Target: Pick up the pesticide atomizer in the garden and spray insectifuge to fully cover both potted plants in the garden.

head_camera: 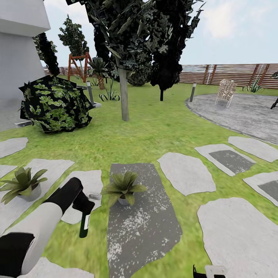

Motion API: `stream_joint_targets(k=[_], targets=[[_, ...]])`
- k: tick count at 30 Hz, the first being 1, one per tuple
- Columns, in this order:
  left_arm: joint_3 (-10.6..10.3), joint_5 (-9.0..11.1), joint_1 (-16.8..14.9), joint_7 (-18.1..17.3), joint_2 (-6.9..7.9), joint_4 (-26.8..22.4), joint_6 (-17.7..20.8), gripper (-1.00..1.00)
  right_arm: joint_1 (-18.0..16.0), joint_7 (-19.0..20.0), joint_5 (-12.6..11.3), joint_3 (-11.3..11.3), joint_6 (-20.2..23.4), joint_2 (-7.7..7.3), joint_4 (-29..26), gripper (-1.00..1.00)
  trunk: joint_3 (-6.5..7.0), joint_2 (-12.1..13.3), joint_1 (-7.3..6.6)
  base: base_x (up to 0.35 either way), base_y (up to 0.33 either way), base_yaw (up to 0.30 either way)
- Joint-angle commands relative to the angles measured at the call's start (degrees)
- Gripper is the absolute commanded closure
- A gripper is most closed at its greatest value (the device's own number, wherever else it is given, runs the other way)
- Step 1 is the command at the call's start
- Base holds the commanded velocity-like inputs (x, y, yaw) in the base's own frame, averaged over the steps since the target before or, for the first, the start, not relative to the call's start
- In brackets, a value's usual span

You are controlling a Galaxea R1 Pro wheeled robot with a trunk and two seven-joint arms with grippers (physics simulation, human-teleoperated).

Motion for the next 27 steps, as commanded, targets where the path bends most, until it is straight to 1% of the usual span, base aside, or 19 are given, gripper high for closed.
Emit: stream_joint_targets(k=[1, 11, 22, 27], targets=[[-0.24, -0.50, -0.02, -0.60, 0.04, -0.09, 0.10, 1.00, -0.02, -0.08, -0.58, 0.50, -0.16, 0.00, 0.01, -1.00, -0.05, -0.02, -0.01, 0.000, 0.000, 0.000], [-0.18, -0.50, -0.08, -0.60, 0.04, -0.15, 0.10, 1.00, -0.02, -0.08, -0.58, 0.51, -0.16, 0.00, 0.05, -1.00, -0.05, -0.02, -0.01, 0.015, 0.005, 0.000], [-0.17, -0.44, -0.18, -0.60, -0.02, -0.18, 0.10, 1.00, -0.02, -0.08, -0.58, 0.51, -0.16, 0.00, 0.03, -1.00, -0.20, -0.02, -0.01, 0.266, 0.159, -0.006], [-0.23, -0.34, -0.12, -0.60, -0.04, -0.06, 0.11, 1.00, -0.02, -0.09, -0.57, 0.50, -0.16, 0.00, 0.00, -1.00, -0.20, -0.02, -0.01, 0.214, 0.160, -0.224]])
